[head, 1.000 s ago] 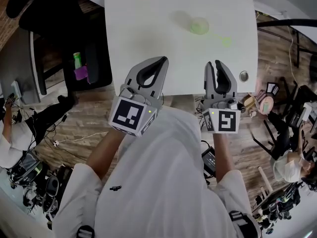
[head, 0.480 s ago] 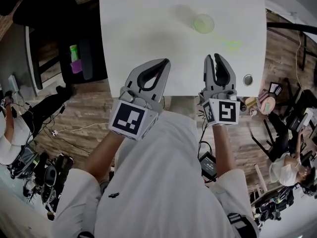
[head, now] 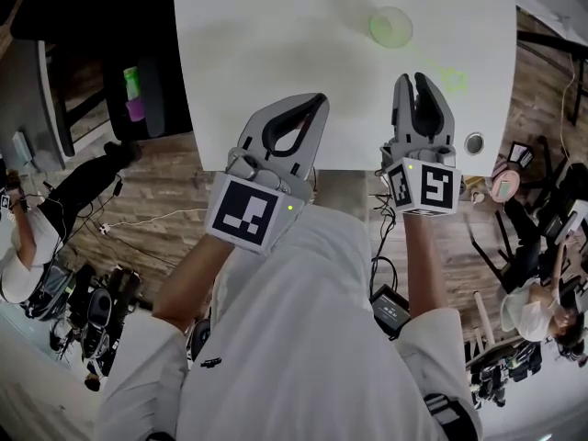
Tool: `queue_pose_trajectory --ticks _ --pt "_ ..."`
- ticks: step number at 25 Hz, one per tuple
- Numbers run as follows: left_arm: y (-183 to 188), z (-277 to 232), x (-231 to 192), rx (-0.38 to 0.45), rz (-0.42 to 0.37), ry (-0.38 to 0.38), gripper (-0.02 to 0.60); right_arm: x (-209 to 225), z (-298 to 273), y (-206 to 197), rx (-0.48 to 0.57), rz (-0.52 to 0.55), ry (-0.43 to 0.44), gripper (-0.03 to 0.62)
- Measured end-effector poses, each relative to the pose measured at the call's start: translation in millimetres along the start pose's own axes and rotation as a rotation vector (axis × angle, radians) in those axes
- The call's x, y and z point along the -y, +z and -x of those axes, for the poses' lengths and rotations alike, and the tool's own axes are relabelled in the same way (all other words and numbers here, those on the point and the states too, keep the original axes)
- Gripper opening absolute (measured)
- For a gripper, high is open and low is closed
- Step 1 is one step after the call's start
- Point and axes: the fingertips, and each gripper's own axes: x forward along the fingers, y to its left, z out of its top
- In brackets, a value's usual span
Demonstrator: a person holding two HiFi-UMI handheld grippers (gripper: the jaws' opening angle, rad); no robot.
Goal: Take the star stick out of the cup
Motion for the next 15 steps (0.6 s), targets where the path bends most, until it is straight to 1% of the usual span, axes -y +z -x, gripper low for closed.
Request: queue_pose_trajectory --ticks 6,9,15 --pt "-11 -14 -2 -0.013 0.02 0.006 -0.006 21 -10 -8 -0.01 -0.002 -0.047 0.087" --pt "-15 -19 -6 -0.014 0.026 0.013 -0.006 26 -17 -10 -0.002 -0.006 -0.053 0.1" --pt "-16 -25 -10 -0.015 0.022 0.022 -0.006 34 -27 -6 0.03 -0.014 -0.059 0.1"
